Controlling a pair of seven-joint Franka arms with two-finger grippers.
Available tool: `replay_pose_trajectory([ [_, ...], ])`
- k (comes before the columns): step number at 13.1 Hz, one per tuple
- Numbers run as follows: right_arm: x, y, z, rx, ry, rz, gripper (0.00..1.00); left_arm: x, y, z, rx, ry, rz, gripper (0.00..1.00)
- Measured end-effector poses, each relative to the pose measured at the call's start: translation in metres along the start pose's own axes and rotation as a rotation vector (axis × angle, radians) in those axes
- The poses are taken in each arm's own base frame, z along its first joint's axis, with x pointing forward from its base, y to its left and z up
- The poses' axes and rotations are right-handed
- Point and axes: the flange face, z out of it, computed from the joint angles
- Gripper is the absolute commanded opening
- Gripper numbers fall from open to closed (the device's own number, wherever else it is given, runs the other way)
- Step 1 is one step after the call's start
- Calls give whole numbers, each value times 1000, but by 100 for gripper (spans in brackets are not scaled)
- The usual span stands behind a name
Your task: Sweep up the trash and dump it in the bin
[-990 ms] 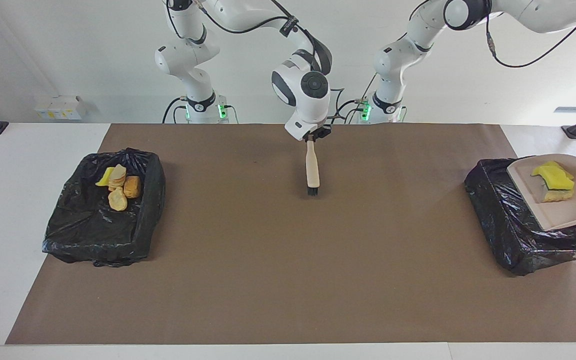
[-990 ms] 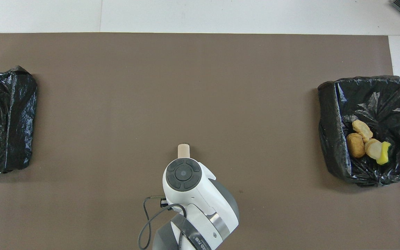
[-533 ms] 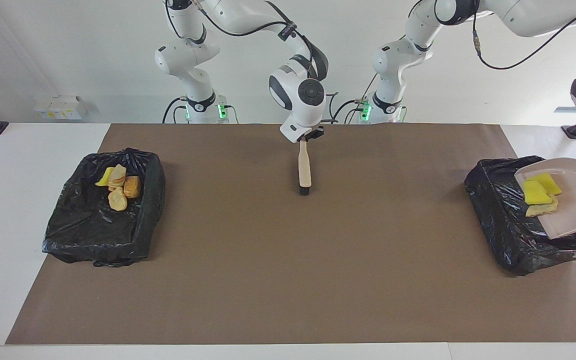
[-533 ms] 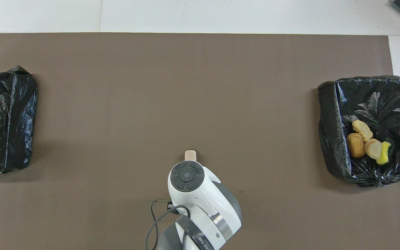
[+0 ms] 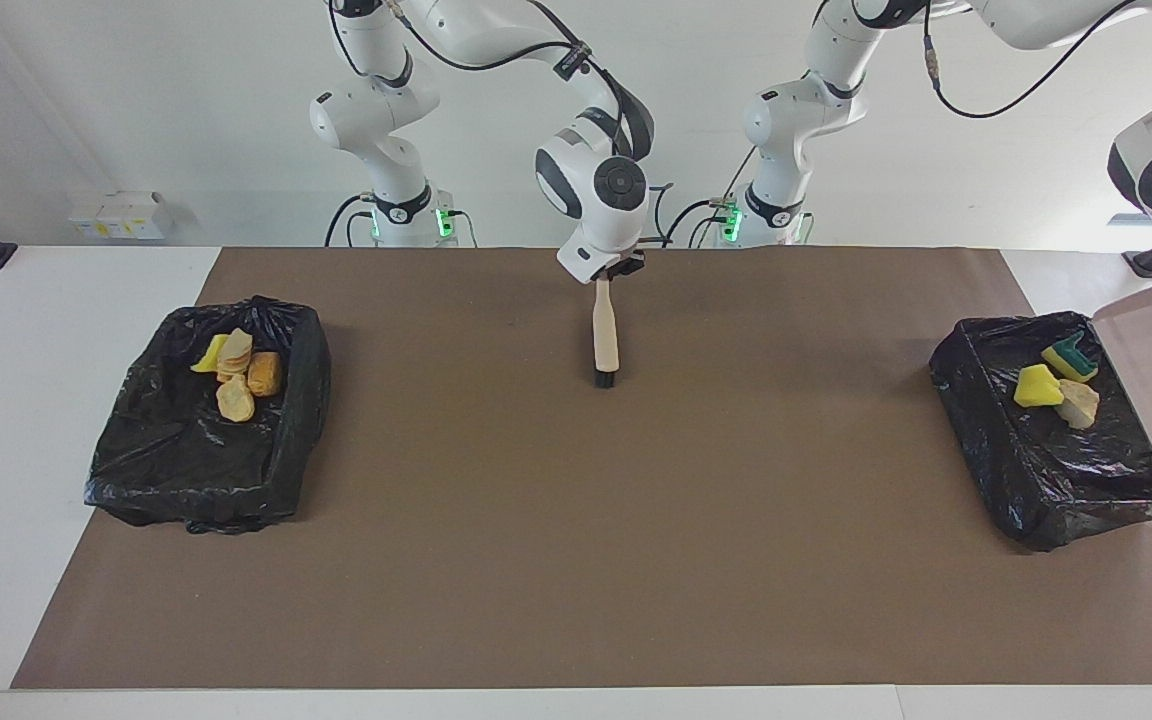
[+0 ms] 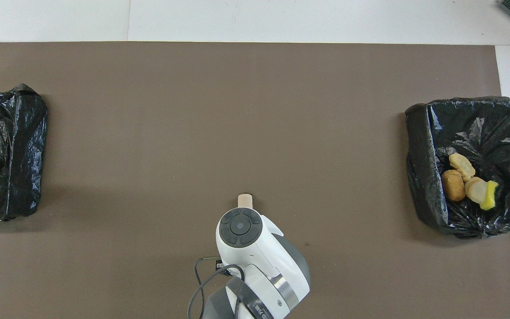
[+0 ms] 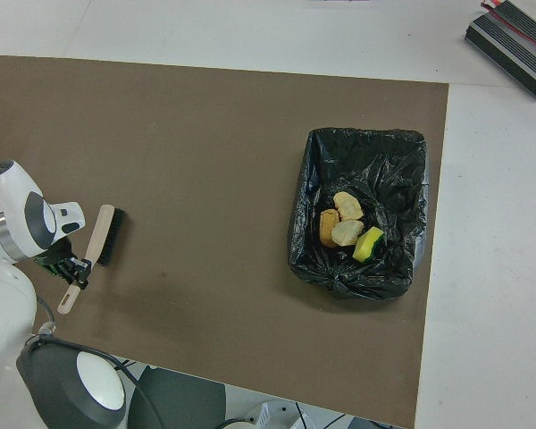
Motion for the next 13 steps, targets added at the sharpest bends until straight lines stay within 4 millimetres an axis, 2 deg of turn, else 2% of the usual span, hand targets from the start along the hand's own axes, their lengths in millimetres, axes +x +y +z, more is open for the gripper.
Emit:
replay_pose_trajectory([
  [2, 3, 1, -5, 10, 8, 4, 100, -13, 4, -21, 28, 13, -23, 0],
  [3, 7, 2, -16, 27, 22, 11, 100, -13, 4, -31, 39, 61, -51, 0],
  [4, 14, 6, -36, 51, 39, 24, 100, -10, 5, -39, 36, 133, -85, 0],
  [5, 23, 18, -66, 81, 54, 47, 100, -3, 5, -44, 25, 211, -118, 0],
  [6, 30, 38, -99, 108, 65, 79, 100, 5, 5, -46, 4, 286, -159, 0],
  [8, 43, 90, -165, 123, 111, 113, 100, 23, 8, -46, -71, 460, -280, 0],
  [9, 48, 116, -191, 96, 158, 97, 100, 34, 11, -44, -110, 563, -340, 0],
  [11, 62, 157, -219, 58, 230, 48, 100, 66, 19, -41, -202, 689, -445, 0],
  [13, 88, 221, -236, 48, 260, -28, 100, 107, 22, -58, -318, 762, -581, 0],
])
